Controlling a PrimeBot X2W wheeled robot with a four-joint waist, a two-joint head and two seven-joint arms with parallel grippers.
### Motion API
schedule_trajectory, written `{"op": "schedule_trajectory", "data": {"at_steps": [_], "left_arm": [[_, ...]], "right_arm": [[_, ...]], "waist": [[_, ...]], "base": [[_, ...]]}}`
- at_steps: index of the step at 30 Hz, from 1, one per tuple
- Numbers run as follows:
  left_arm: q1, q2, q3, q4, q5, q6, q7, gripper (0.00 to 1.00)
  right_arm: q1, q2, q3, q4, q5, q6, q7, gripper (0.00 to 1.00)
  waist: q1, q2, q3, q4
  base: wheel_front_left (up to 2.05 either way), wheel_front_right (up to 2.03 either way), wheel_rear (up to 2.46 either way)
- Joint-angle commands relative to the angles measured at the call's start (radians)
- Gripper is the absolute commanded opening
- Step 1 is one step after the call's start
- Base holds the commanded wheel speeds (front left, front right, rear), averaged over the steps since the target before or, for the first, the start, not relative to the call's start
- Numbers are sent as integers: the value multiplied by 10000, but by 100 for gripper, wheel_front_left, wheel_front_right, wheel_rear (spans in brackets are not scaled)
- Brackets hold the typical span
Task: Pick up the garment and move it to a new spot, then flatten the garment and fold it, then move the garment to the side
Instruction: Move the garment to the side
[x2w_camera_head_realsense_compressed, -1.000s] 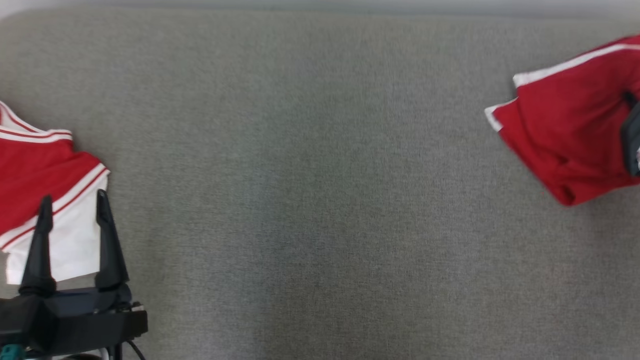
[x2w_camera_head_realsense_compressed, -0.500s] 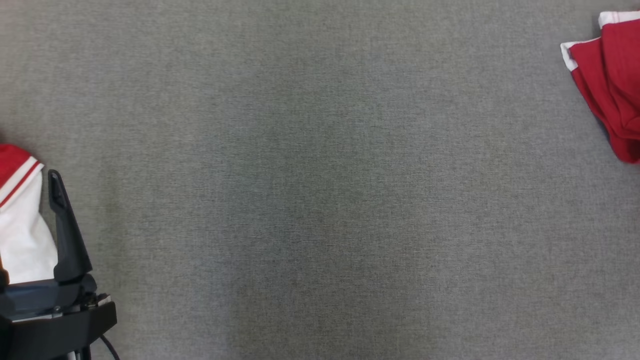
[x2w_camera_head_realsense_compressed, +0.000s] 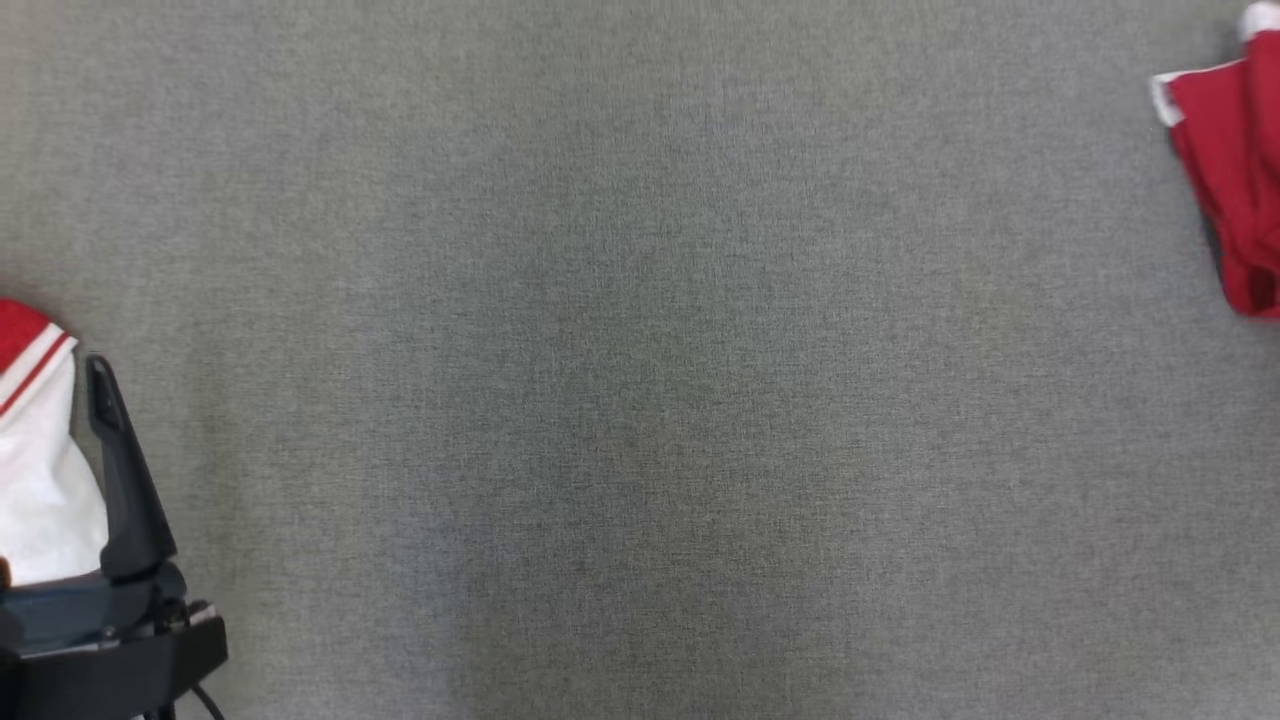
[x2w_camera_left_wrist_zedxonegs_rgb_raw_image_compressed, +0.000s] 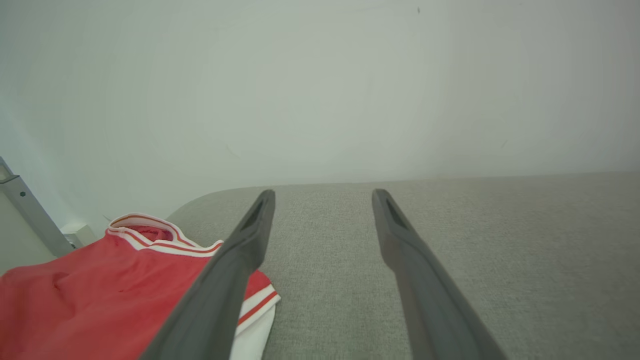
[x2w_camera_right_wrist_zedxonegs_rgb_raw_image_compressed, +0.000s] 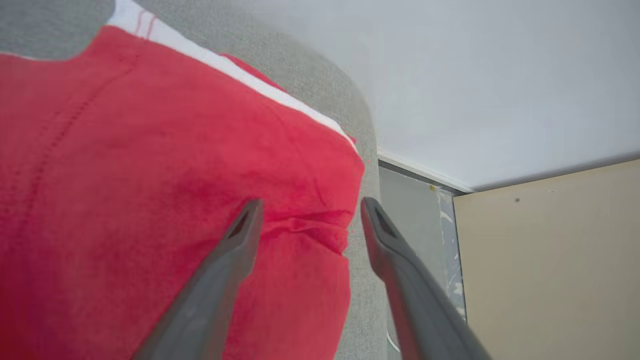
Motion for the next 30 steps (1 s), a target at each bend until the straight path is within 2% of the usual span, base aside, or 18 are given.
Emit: {"op": "schedule_trajectory", "data": {"at_steps": [1,4,7,12,18,24,30], "left_arm": [[136,-55,17,69,-66,26,-65,100],[250,-186,-62,301,-158,-4,-109,100],[445,-344,-120,566,-198,-54,-162,100],[837,-481,-32,926,-314,-58,-215,100],[1167,-639,72,1201,-428,-36,-241,100],[1403,-566,101,1463,-357,-135,-257,100],[1707,-502,-4,1571,-295,-170,-188,100]], "right_arm": [[-131,38,-36,110,39,8,-65,100],[-7,174,-431,144,424,8,-663,100],[415,564,-1098,-89,1308,8,-1606,100],[1110,814,-1253,-968,1952,8,-2735,100],[1762,1209,-1504,-2037,2406,8,-3256,100],[2821,1645,-2485,-3626,2189,8,-3380,100],[4860,2373,-4255,-5721,727,8,-3372,100]], "waist": [[-1,-1,-250,17],[-1,-1,-748,75],[-1,-1,-1342,94],[-1,-1,-2156,5],[-1,-1,-2889,-93],[-1,-1,-3660,-139],[-1,-1,-4261,-211]], "base": [[0,0,0],[0,0,0],[0,0,0],[0,0,0],[0,0,0],[0,0,0],[0,0,0]]}}
